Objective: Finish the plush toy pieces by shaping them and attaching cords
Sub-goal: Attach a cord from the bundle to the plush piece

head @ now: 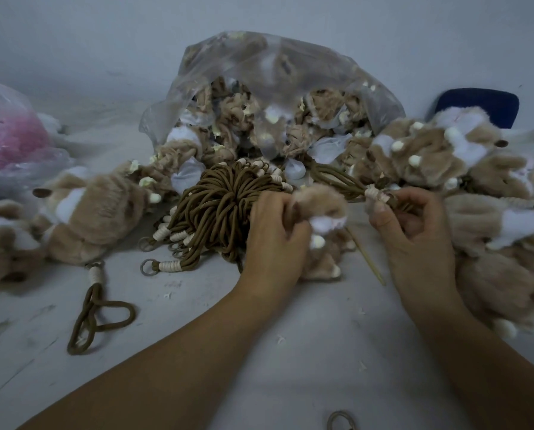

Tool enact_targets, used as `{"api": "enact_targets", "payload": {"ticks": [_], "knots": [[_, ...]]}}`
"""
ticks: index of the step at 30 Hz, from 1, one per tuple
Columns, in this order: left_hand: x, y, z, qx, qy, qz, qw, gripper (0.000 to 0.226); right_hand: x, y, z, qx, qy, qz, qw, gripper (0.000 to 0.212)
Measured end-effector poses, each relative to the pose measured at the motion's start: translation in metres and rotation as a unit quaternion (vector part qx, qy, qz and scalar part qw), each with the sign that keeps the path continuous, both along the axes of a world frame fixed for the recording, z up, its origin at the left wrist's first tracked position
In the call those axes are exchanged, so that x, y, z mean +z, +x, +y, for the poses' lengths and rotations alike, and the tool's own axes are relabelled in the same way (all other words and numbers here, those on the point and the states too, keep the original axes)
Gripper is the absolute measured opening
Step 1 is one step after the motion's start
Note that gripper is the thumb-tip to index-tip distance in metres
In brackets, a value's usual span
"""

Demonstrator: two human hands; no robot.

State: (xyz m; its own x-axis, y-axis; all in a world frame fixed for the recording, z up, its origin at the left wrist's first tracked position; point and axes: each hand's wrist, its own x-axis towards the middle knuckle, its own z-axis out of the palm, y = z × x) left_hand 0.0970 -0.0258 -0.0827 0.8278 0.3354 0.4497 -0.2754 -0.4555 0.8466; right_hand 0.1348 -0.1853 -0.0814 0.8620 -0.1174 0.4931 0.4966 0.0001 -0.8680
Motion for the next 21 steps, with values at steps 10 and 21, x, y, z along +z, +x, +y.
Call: {"api": "enact_targets", "payload": {"ticks": [10,21], "knots": [[-0.001,-0.003,-0.002,-0.010,-0.005,-0.018,1.000,0.016,0.002,-0.019,0.018,0.042,-0.271,-0.210,0.939,0.021],[-0.001,0.003,-0.003,-0.123,-0.155,0.126,0.972,0.025,-0.001,-0.012,0.012,0.032,-0.255,-0.141,0.956,0.020]]}}
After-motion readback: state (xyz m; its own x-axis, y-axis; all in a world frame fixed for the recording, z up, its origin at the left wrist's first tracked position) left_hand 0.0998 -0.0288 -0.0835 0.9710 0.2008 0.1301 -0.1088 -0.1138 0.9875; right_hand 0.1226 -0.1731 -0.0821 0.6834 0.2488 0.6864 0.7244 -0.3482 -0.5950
